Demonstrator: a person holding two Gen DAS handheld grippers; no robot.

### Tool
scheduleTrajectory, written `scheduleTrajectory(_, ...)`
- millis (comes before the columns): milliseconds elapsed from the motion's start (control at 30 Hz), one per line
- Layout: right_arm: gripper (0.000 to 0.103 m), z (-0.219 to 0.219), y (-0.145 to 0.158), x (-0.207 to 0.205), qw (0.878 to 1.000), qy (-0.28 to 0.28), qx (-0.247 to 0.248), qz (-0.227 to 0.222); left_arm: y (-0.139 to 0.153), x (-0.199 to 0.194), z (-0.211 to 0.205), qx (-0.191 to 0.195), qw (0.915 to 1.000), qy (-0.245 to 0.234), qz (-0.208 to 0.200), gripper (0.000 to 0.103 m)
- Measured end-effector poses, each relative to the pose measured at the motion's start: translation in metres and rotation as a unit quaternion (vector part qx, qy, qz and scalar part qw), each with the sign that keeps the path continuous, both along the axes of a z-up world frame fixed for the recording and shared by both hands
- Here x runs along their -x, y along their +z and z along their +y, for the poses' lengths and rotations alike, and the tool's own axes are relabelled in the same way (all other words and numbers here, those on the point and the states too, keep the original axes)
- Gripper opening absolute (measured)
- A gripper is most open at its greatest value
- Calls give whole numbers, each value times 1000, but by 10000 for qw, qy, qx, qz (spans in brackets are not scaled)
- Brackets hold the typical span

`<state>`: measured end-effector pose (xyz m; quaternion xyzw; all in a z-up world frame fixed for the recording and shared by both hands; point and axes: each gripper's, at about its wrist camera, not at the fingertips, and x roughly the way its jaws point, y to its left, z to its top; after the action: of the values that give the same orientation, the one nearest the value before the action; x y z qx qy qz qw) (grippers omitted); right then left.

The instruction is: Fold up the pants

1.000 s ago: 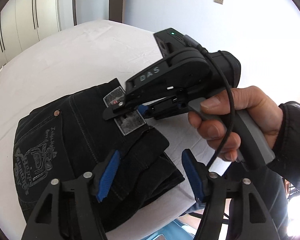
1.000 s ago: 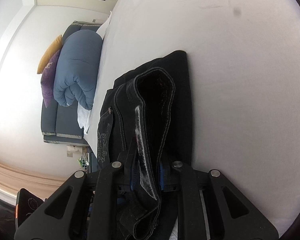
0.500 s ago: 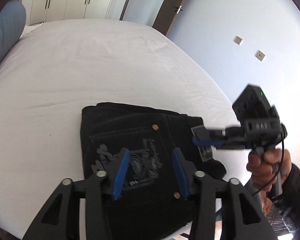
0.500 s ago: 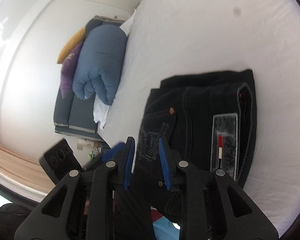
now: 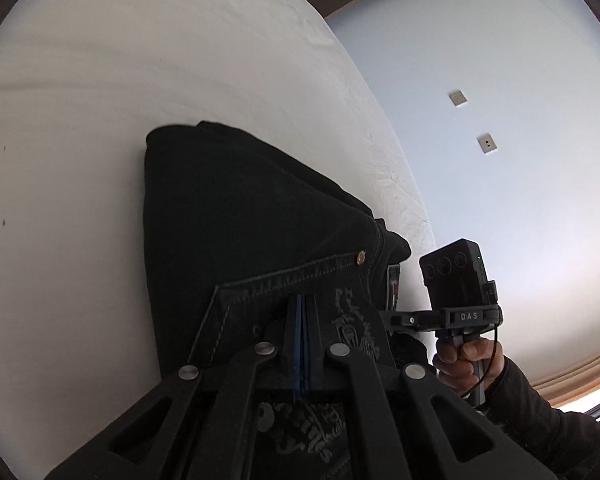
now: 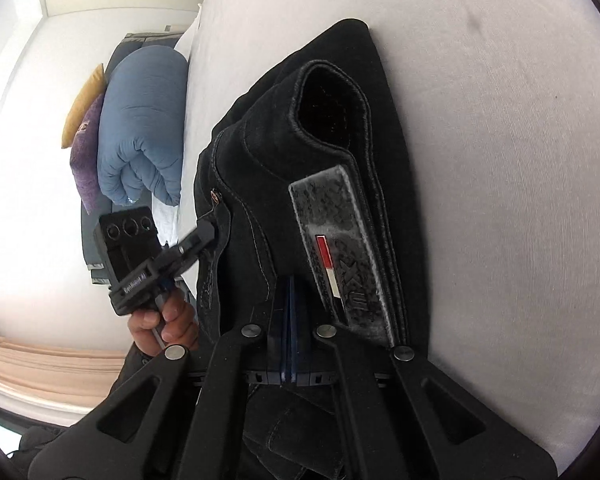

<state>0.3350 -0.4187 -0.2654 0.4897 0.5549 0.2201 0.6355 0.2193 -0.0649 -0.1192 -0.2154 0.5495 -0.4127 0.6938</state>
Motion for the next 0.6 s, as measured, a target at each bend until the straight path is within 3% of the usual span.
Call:
scheduleTrajectory(233,0,15,2,-2,9999,-46,68,-132,3,42,17,-86,9997,-147,-166,0)
scheduleTrajectory(467,0,17,10,17,9995,-197,66,-240,15,98,7,-1014,9918,-120,-764,0)
scheduleTrajectory(600,0,17,16,47,9995,-115,155,-241,18,114,-12,-1714,9774,-193,-1219,0)
